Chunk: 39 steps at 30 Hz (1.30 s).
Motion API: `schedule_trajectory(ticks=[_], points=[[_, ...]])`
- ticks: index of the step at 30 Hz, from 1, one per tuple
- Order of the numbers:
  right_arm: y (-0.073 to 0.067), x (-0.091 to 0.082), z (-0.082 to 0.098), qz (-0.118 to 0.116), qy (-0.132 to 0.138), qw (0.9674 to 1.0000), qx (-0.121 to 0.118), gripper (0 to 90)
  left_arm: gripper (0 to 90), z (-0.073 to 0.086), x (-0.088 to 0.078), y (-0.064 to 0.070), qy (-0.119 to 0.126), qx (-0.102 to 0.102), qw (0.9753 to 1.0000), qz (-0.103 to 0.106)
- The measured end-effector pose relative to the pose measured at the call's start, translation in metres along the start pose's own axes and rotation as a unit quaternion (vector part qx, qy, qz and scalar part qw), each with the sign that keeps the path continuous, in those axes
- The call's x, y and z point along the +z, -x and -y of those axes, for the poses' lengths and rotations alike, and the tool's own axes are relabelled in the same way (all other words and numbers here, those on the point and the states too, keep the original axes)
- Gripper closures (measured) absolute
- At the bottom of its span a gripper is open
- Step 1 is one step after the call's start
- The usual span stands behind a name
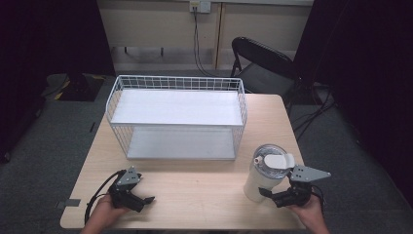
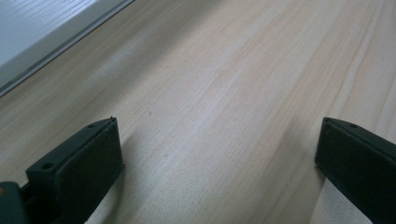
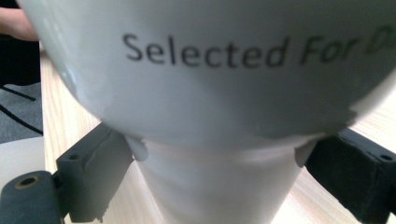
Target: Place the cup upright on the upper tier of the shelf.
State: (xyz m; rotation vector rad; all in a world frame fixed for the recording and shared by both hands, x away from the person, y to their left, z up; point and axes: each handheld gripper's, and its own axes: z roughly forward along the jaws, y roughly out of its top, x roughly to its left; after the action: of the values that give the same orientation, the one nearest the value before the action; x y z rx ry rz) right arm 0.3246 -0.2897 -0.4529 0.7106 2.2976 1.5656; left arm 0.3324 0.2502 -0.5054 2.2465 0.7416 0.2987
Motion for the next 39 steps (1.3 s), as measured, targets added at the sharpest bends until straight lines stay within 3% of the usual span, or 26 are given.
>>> schedule_trajectory(ticks=[12,39], points=[[-0.0004,0.0045,0.0043,0.002,0.028,0.9996,0.007,8.2,0.1,0.0000,0.0000,-0.0002,0.000,-0.002,1.0000,-0.002],[-0.0028,0.0052,0.0014,0.012,0.020,0.9997,0.002,8.2,0.1,-0.0001,-0.0001,-0.0005,-0.001,-0.001,1.0000,-0.003]])
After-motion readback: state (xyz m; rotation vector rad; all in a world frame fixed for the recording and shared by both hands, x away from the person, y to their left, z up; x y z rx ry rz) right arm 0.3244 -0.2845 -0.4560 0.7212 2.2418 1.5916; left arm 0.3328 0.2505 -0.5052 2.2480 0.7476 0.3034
